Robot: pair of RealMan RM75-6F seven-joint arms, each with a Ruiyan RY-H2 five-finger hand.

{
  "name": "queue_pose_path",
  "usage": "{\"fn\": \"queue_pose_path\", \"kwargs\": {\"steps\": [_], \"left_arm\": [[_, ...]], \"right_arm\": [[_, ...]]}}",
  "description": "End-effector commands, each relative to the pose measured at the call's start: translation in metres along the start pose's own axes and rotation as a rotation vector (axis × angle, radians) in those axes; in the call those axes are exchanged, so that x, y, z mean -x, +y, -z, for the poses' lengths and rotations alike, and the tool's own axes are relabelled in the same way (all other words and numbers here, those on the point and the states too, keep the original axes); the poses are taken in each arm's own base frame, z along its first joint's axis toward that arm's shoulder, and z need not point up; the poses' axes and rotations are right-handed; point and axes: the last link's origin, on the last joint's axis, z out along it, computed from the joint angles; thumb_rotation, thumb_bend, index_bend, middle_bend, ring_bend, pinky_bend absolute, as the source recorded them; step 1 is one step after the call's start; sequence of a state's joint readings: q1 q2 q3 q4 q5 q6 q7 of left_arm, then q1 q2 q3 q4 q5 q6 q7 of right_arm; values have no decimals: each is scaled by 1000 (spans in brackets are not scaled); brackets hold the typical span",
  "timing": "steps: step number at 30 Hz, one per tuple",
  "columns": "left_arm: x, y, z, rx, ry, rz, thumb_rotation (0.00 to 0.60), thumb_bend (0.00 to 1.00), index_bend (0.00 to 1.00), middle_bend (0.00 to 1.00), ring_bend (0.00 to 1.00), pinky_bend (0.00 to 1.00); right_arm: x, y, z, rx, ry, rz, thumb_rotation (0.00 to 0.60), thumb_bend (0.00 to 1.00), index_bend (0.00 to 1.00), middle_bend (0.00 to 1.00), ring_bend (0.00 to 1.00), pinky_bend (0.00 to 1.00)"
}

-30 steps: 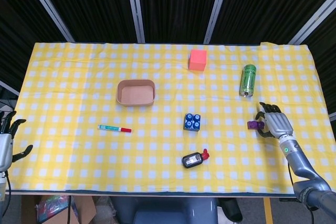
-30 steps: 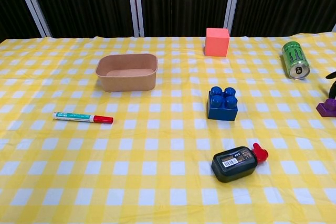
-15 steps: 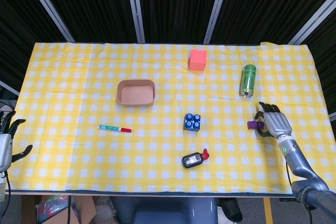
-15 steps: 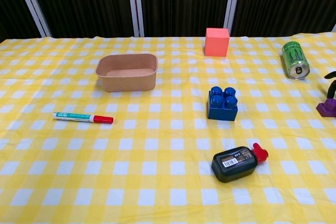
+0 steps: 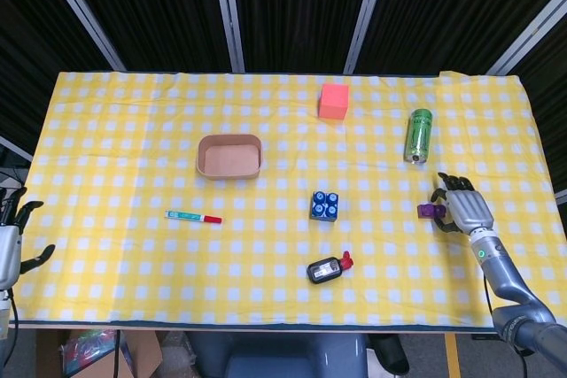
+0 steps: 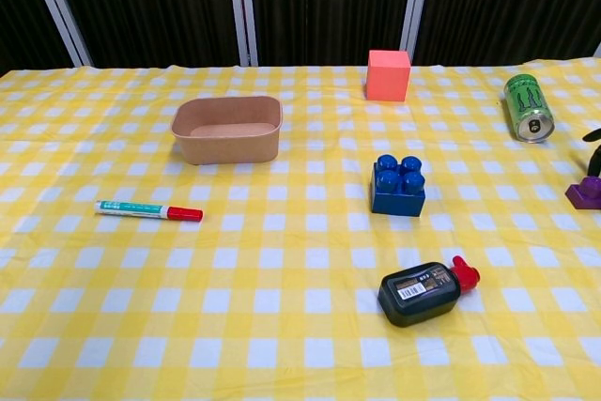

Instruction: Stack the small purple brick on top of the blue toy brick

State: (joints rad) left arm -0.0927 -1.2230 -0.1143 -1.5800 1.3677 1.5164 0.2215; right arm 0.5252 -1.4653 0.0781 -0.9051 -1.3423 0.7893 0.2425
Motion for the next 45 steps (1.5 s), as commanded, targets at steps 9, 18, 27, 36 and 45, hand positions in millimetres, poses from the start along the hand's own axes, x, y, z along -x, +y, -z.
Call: {"fn": "queue_pose_path", "kwargs": {"steps": [9, 18, 27, 36, 45], "left_arm": [[0, 0, 0, -1, 1, 0, 600, 210, 249, 86, 0, 47], [0, 0, 0, 1, 0, 2, 600, 210, 249, 86, 0, 47], [0, -1, -1, -3, 0, 5, 600, 210, 249, 86, 0, 47], [0, 0, -1, -2, 0, 3, 600, 210, 249, 86, 0, 47], [0, 1, 0, 1, -2, 2, 600, 210, 250, 86, 0, 47]], "right_arm": [[3, -1, 0, 1, -6, 4, 600, 430, 394, 1, 0, 0], [2, -6, -2, -12, 1, 2, 600, 432, 400, 1, 0, 0], [3, -7, -3, -5, -4, 4, 600, 443, 431, 1, 0, 0], [5, -5, -3, 4, -6, 5, 600, 444, 442, 1, 0, 0], [3, -5, -3, -4, 11, 2, 600, 488, 511, 2, 0, 0]]}}
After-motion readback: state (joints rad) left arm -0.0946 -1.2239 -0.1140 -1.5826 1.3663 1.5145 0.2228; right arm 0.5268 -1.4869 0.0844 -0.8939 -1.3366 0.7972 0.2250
